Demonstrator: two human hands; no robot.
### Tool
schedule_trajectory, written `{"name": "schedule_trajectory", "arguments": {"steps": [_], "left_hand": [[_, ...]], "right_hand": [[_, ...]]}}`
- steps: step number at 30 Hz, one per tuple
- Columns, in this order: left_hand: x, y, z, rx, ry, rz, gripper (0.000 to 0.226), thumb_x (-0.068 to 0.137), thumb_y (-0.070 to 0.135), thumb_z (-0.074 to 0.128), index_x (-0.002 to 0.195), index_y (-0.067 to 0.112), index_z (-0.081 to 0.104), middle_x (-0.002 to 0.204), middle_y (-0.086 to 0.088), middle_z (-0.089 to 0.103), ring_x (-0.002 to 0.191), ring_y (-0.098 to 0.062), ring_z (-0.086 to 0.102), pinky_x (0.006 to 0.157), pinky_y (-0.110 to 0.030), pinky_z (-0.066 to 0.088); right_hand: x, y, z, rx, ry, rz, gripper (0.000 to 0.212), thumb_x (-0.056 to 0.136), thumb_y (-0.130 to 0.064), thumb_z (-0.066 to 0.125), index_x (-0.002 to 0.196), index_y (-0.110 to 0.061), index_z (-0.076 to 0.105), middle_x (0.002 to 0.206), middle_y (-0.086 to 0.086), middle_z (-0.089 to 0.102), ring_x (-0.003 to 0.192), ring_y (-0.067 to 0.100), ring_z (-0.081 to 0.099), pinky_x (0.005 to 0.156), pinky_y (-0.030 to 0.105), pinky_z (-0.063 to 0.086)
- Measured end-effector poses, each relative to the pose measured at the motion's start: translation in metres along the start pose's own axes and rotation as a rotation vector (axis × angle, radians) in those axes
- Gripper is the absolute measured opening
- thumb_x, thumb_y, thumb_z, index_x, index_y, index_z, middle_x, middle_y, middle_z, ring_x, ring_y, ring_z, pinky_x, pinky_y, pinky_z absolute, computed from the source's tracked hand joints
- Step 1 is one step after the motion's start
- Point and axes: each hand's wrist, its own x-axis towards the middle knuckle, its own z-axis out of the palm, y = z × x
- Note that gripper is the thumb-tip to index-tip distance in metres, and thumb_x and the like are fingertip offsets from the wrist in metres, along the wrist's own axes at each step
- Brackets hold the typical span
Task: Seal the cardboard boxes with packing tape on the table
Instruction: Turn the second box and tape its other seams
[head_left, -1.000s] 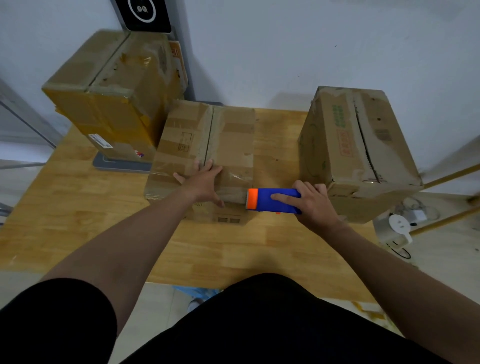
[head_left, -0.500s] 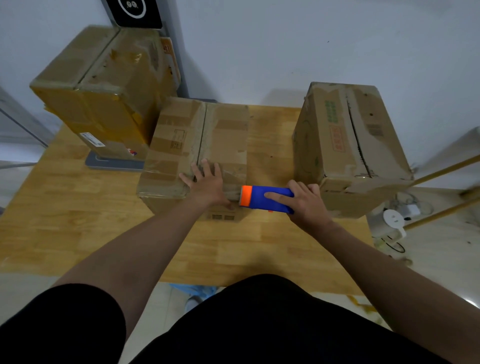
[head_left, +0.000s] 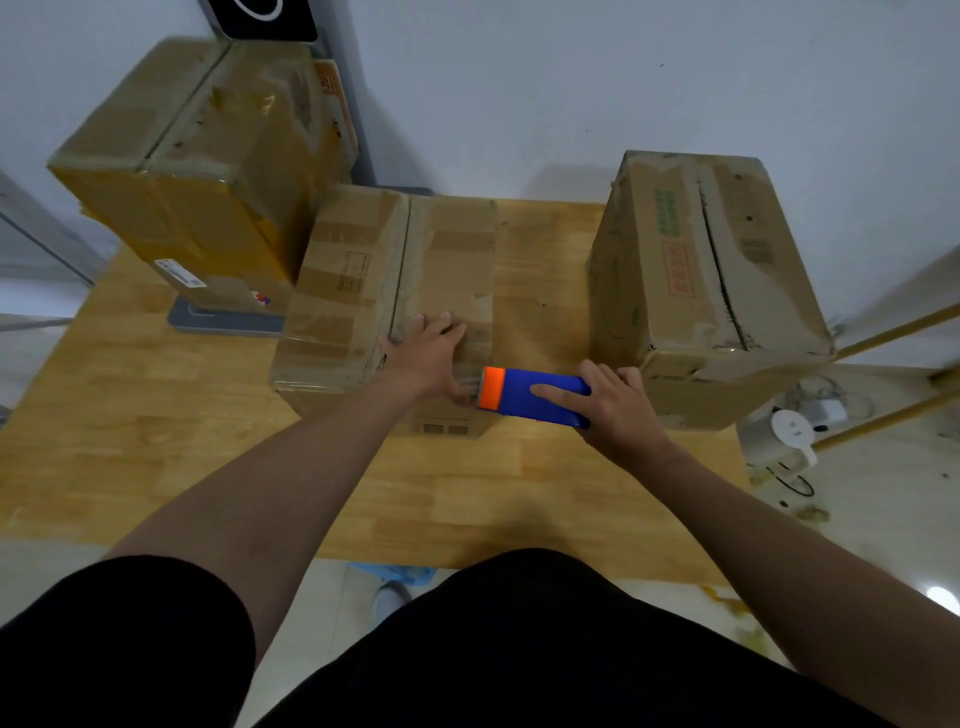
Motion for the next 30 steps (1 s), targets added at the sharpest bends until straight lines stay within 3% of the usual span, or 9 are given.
{"name": "schedule_trajectory", "arguments": {"steps": [6,12,25,30], "left_hand": [[-0.001,-0.010,0.005,-0.029,0.040,0.017,0.127,0.064,0.059,0.089,0.163,0.035,0.013,0.172,0.012,0.001,0.158,-0.021,-0.004,0.116,-0.076,0.011],[0.000,-0.013,0.007,-0.041,0.038,0.023,0.128,0.064,0.060,0.089,0.163,0.037,0.011,0.172,0.015,-0.001,0.158,-0.018,-0.005,0.119,-0.073,0.009],[-0.001,-0.011,0.009,-0.084,0.056,0.014,0.127,0.062,0.065,0.087,0.163,0.039,0.013,0.171,0.015,0.001,0.158,-0.017,-0.005,0.119,-0.073,0.007],[-0.001,-0.010,0.009,-0.116,0.039,-0.016,0.126,0.064,0.068,0.084,0.163,0.040,0.011,0.171,0.014,-0.001,0.158,-0.019,-0.009,0.119,-0.073,0.002]], "right_hand": [[-0.002,0.011,-0.005,0.024,-0.037,-0.044,0.079,0.083,-0.012,0.072,0.146,-0.044,0.037,0.100,0.003,0.049,0.084,0.019,0.050,0.068,0.039,0.046],[-0.020,0.022,-0.009,0.083,-0.082,-0.043,0.076,0.084,-0.013,0.067,0.146,-0.044,0.036,0.105,0.006,0.048,0.090,0.021,0.049,0.045,0.033,0.050],[-0.002,0.019,-0.005,0.045,-0.208,0.052,0.070,0.093,-0.016,0.063,0.148,-0.048,0.032,0.113,0.005,0.041,0.098,0.021,0.045,0.056,0.035,0.055],[0.004,0.009,-0.003,0.067,-0.199,0.047,0.067,0.093,-0.013,0.064,0.148,-0.043,0.040,0.111,0.006,0.043,0.096,0.022,0.047,0.055,0.031,0.051]]}}
